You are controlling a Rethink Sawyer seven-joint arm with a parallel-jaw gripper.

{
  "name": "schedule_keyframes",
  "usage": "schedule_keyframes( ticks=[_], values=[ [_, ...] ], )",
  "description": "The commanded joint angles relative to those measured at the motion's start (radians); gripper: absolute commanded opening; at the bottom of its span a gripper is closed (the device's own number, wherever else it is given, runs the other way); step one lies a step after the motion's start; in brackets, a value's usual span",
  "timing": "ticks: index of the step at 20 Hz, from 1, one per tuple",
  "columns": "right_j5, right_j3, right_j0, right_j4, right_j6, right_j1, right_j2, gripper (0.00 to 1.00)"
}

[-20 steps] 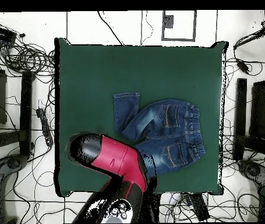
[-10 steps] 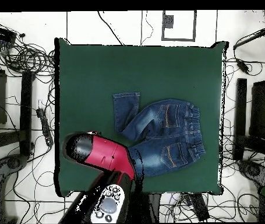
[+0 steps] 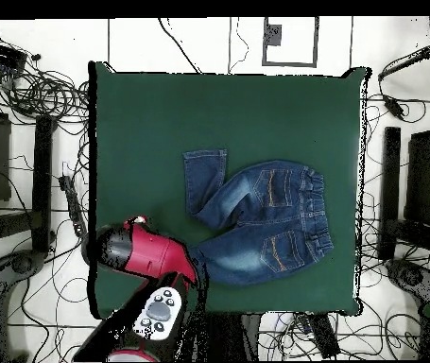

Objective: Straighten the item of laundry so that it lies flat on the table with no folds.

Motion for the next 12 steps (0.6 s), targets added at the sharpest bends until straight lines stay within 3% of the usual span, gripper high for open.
schedule_keyframes(
  ticks=[1,5,12],
  values=[
    [-0.143,0.220,0.007,0.054,0.196,-0.013,0.198,0.00],
    [-0.177,0.303,0.019,0.030,0.197,-0.087,0.192,0.00],
    [-0.129,0.383,0.058,0.018,0.185,-0.225,0.134,0.00]
  ],
)
